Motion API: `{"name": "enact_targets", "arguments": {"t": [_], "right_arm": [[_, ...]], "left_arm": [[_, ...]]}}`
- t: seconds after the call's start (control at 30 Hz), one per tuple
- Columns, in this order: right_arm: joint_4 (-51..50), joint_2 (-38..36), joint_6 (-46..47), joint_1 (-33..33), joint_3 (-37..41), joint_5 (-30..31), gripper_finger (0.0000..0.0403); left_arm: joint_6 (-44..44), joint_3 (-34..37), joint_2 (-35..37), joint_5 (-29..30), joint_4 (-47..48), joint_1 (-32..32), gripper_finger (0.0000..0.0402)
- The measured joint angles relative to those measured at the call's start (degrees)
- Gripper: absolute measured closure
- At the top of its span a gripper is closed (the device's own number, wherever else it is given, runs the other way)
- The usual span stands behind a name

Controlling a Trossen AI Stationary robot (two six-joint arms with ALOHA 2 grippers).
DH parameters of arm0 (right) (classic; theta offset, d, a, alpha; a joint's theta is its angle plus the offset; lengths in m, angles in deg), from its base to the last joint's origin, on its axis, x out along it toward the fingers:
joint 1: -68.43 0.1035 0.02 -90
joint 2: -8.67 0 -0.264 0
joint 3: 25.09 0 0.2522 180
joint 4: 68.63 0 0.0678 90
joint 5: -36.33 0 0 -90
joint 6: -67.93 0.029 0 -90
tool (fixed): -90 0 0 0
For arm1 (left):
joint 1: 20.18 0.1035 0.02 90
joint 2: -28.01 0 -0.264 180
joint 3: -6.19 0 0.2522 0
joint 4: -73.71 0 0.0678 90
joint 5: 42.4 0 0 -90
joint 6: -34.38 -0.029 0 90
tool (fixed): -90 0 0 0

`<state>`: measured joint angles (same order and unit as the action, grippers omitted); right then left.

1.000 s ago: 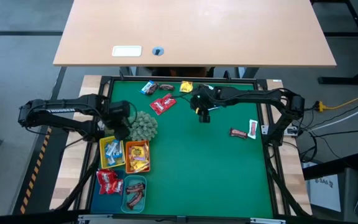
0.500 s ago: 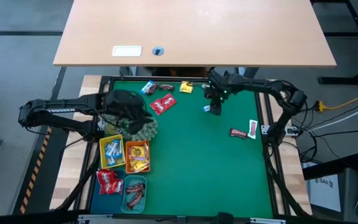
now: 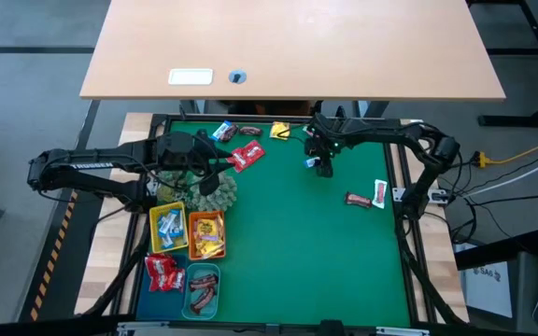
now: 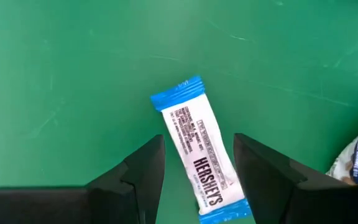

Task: Sort candy
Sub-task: Put the white chocolate into the yellow basket

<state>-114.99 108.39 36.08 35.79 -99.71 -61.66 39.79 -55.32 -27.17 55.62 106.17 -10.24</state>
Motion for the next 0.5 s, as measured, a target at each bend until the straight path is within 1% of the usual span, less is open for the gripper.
{"name": "enact_targets", "arguments": {"t": [0.43,0.5], "right_arm": [[-1.82,0.16,-0.05,0.0,0.0,0.02,0.0212],[-1.91,0.63,-0.01,0.0,0.0,0.95,0.0212]], "left_arm": [[-0.15,0.0,0.0,0.04,0.13,0.02,0.0269],[-0.15,0.0,0.0,0.04,0.39,-0.01,0.0269]]}}
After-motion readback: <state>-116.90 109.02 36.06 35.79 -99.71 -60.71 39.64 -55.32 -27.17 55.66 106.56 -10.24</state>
